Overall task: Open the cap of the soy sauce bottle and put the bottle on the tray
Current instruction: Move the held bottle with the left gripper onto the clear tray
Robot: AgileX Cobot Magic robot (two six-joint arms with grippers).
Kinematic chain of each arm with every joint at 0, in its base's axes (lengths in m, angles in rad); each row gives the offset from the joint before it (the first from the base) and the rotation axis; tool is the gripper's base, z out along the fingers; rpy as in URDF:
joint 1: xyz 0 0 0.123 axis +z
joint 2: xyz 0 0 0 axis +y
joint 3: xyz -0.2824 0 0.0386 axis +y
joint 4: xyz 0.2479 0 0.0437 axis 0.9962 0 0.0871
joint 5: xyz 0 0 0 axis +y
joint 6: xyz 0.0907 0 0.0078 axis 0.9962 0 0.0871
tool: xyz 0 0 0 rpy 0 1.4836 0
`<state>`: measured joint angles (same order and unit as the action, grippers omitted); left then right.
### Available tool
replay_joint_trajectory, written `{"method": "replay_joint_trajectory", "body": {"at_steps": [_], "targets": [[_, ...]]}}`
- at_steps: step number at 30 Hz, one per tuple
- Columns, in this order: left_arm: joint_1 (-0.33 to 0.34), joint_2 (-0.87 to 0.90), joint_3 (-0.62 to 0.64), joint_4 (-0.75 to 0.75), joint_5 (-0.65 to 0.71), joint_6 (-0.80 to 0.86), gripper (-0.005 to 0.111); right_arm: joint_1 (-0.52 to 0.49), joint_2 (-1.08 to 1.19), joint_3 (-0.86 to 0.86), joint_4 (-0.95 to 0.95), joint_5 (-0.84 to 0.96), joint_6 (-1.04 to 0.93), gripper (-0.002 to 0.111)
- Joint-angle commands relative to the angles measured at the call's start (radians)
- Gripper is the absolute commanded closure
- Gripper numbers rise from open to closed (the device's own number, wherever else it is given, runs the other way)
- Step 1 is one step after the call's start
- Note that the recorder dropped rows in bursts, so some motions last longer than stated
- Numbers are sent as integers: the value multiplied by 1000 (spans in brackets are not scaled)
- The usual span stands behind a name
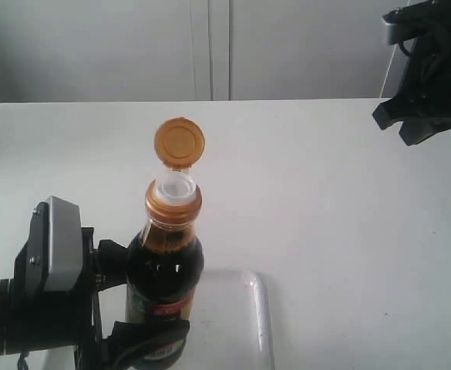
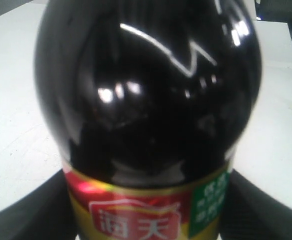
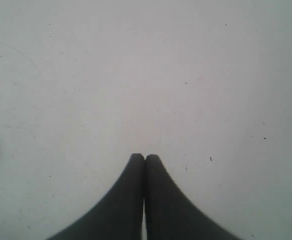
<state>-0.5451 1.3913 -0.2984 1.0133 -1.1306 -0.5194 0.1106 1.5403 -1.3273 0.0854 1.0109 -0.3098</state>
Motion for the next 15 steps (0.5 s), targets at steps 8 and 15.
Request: {"method": "replay_joint_trajectory", "body": {"at_steps": [8, 15], "targets": [[-6, 31, -5, -62, -90, 75, 107, -1, -9, 5, 19, -7, -27, 108], [-6, 96, -5, -90, -90, 143, 107, -1, -9, 5, 21, -11, -35, 108]]}}
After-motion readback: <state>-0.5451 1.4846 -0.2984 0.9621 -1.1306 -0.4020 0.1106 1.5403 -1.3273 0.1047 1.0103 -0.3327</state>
